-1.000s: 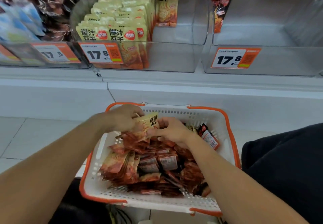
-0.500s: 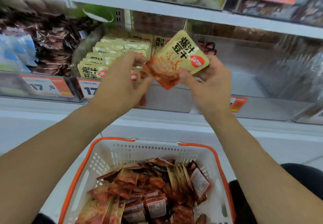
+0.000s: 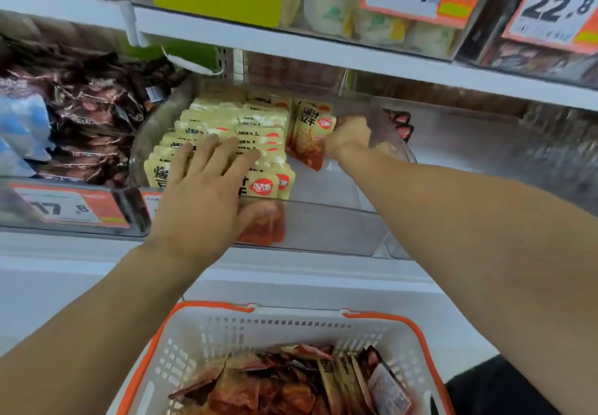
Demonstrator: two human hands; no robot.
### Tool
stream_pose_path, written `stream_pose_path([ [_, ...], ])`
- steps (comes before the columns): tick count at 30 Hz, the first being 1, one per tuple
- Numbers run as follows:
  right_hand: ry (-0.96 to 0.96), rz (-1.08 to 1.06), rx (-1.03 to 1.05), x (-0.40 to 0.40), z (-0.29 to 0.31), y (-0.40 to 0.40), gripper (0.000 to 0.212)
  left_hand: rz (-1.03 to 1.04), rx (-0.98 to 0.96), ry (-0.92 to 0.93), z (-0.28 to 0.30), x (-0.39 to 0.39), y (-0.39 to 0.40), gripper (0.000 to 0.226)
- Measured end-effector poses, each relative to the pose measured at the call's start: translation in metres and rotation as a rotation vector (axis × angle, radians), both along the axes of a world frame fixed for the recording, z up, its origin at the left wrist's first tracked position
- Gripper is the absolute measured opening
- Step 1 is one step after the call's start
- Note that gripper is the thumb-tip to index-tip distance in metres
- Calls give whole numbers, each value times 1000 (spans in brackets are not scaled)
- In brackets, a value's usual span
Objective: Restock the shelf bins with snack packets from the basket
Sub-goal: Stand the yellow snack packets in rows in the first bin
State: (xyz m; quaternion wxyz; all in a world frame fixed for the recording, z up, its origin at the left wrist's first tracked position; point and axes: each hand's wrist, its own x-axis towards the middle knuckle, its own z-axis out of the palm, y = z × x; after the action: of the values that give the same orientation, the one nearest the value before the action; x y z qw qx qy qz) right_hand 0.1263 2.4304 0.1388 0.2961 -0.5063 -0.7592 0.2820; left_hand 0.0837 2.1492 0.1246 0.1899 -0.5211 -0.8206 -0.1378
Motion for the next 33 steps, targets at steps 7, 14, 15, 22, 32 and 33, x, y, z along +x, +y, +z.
stream_pose_path([
  [7, 151, -119, -53, -28, -15, 8, 51, -38, 62, -12, -5, -7, 3, 75],
  [14, 328, -162, -155, -28, -23, 7, 22, -29, 56, -7, -5, -6, 3, 75],
  [15, 340, -166, -160, -27, -23, 7, 18, -29, 52, -9, -5, -6, 3, 75],
  [22, 348, -165, -135, -25, -23, 5, 15, -17, 32, -27, -4, -5, 3, 74],
  [32, 275, -146, -120, -25, -25, 8, 28, -26, 61, 11, -7, -7, 3, 75],
  [33, 248, -150, -113, -24, -24, 8, 29, -29, 60, 13, -7, -7, 3, 74],
])
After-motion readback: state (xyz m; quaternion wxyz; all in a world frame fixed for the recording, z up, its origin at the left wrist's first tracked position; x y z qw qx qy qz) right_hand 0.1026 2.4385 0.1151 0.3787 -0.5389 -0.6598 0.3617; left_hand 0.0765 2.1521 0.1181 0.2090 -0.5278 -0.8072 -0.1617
